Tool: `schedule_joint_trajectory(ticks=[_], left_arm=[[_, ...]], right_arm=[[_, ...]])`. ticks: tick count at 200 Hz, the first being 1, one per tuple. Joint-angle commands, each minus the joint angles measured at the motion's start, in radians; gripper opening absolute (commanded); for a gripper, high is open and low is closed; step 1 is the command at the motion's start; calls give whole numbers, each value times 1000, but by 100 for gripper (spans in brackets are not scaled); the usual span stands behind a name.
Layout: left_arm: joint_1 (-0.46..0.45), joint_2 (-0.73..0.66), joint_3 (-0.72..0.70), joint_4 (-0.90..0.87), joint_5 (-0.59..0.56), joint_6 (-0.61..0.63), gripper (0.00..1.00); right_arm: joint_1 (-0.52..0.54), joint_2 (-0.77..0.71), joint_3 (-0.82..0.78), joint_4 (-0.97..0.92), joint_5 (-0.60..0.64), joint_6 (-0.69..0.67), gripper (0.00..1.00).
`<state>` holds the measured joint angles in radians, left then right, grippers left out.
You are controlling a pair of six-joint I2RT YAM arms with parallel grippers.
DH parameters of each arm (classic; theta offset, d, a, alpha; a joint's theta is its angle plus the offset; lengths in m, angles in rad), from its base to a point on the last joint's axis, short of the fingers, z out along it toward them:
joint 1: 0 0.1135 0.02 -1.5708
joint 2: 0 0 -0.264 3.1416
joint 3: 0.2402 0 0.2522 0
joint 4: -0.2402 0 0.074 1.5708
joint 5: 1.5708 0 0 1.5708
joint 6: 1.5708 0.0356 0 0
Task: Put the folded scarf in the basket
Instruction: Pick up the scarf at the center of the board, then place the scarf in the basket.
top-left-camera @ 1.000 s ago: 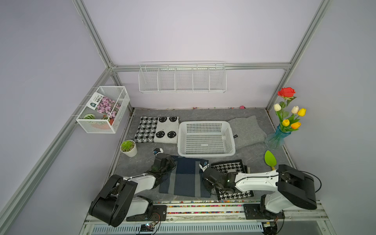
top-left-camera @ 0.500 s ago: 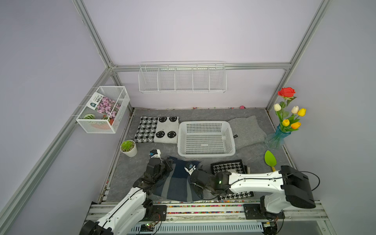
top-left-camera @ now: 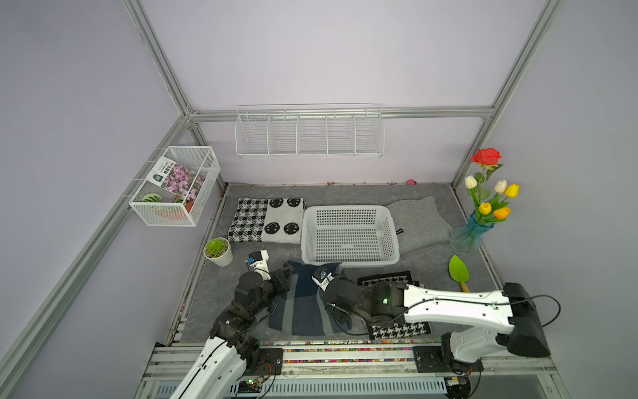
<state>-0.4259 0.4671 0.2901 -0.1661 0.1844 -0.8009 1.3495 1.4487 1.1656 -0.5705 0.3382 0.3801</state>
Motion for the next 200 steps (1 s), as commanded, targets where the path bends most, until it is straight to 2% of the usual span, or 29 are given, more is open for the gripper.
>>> schedule_joint_trajectory(ticks=[1,34,60,86,112,129,160,200], left_arm=[[-4,-9,67,-11,27,-10,0],[-4,47,145,31,-5,14,0],[-4,161,245,92,-28,20,0],[-6,235,308,123,-5,12,0],[-5,278,368,146,-50,42,0],[-5,389,413,186,-44,45,0],[-6,600,470,365,-36,28,0],[-4,917,675,413,-24,52,0]], right_arm=[[-8,-37,45,-46,20,-48,0],[-42,-25,151,-142,34,-99,0],[-141,-23,216,-177,12,-146,0],[-209,-52,209,-146,-82,-161,0],[-242,-53,214,-132,-72,-185,0],[-301,-40,224,-120,-84,-197,0],[-436,-2,268,-115,-114,-231,0],[-583,75,300,-69,-160,-294,0]])
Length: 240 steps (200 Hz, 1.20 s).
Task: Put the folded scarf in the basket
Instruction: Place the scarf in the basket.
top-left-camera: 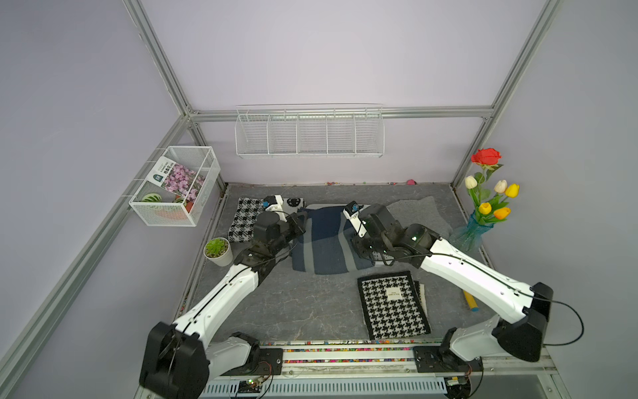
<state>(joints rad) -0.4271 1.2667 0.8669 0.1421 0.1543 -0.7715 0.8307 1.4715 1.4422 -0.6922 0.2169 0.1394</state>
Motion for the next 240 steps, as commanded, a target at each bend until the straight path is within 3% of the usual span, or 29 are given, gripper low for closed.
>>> schedule_joint_trajectory(ticks=[1,46,90,143,178,189,204,223,240], left_arm=[[-3,125,101,106,7,23,0],[-4,369,253,121,10,43,0],[-8,527,305,131,23,33,0],[-41,599,357,36,-62,96,0],[-58,612,360,3,-120,133,9],[-58,618,357,1,-119,135,14],[-59,618,350,0,-119,138,27],[-63,609,345,1,-114,144,28],[-73,591,349,-22,-146,163,39]], right_arm=[[-67,56,24,52,-41,-53,0],[-164,234,35,82,-37,-81,0],[-179,384,75,53,106,-95,0],[-205,417,51,35,142,-80,0],[-210,458,74,-34,164,-61,1],[-210,460,84,-61,191,-51,7],[-210,447,78,-70,193,-42,31],[-211,425,69,-73,195,-29,39],[-209,398,61,-79,193,-17,46]])
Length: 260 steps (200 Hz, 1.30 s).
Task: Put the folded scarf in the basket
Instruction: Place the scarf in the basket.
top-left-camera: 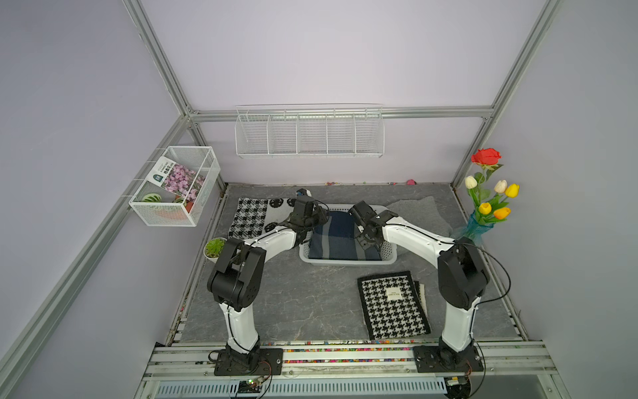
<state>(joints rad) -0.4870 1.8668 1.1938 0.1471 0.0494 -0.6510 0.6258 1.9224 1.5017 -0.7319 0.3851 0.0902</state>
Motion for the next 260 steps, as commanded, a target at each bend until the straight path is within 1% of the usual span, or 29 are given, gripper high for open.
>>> schedule_joint_trajectory(ticks=[1,10,29,58,89,106,122,132,152,168,197,216,244,260], left_arm=[[-14,-10,22,-28,-44,43,40],[-22,-22,27,-40,-56,54,46],[-35,-56,28,-53,-78,71,50],[-51,-119,18,-64,-108,83,59],[-110,-194,-6,-60,-192,131,59],[-139,-206,4,-74,-182,139,58],[-150,-207,6,-79,-170,138,57],[-150,-209,-13,-55,-176,135,53],[-150,-152,-16,-36,-155,115,49],[-150,-74,30,-83,-138,97,48],[-149,26,48,-56,-142,65,48],[-148,68,52,-44,-138,61,48],[-141,136,64,-58,-154,56,49],[-131,143,32,-36,-131,54,49]], right_arm=[[-5,-55,2,-40,25,33,46],[-5,-72,-1,-49,33,40,48],[-3,-120,-23,-38,47,49,49],[26,-176,-33,-17,9,61,48],[45,-149,-24,51,-159,55,46],[41,-96,-4,70,-171,55,44],[35,-35,23,80,-154,43,42],[28,10,40,83,-141,43,40],[10,58,62,91,-144,45,38],[8,77,63,87,-155,47,38],[8,58,14,100,-172,56,38],[8,3,-34,108,-178,68,37],[26,-156,-127,132,-218,96,37],[45,-229,-173,123,-222,111,40]])
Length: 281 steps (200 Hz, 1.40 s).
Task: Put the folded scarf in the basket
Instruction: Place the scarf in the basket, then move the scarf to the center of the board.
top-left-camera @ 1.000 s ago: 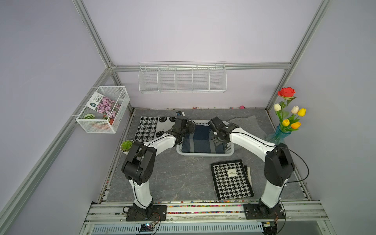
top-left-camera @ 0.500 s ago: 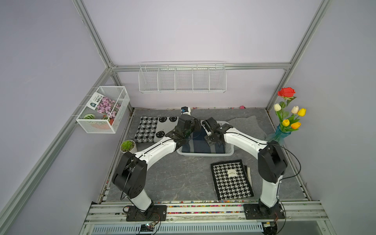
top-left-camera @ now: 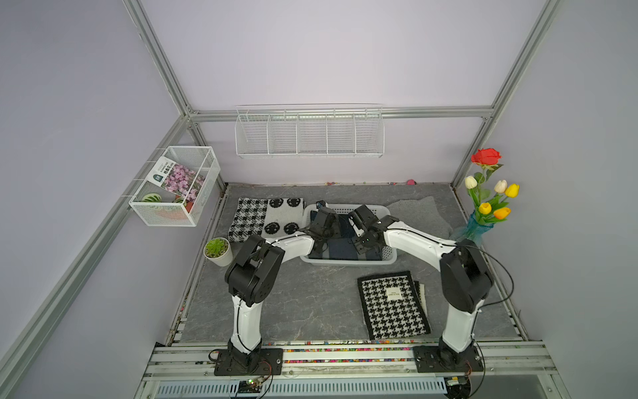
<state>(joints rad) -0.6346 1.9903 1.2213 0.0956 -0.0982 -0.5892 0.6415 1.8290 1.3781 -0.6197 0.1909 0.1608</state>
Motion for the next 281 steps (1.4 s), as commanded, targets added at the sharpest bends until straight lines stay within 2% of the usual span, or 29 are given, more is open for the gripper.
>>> schedule_joint_trajectory(ticks=[1,45,85,121,172,196,230,251,281], left_arm=[[16,18,1,18,16,-7,49],[22,-64,-110,21,-33,28,49],[43,-140,-163,-22,-99,74,46],[57,-165,-182,-39,-136,96,47],[58,-207,-140,-105,-193,132,52],[47,-304,-179,-66,-118,117,57],[-47,-459,-208,-77,-89,119,61],[-95,-536,-249,-84,-36,74,61],[-153,-659,-352,-55,88,64,61]], right_arm=[[31,-139,-52,10,-27,41,40],[119,-363,-239,1,69,82,43],[121,-618,-481,77,47,142,45],[123,-715,-568,87,-4,166,47],[122,-834,-645,81,60,229,53],[122,-866,-683,109,34,236,56],[132,-907,-716,119,15,268,57],[141,-926,-720,107,12,285,57],[209,-978,-707,13,77,336,57]])
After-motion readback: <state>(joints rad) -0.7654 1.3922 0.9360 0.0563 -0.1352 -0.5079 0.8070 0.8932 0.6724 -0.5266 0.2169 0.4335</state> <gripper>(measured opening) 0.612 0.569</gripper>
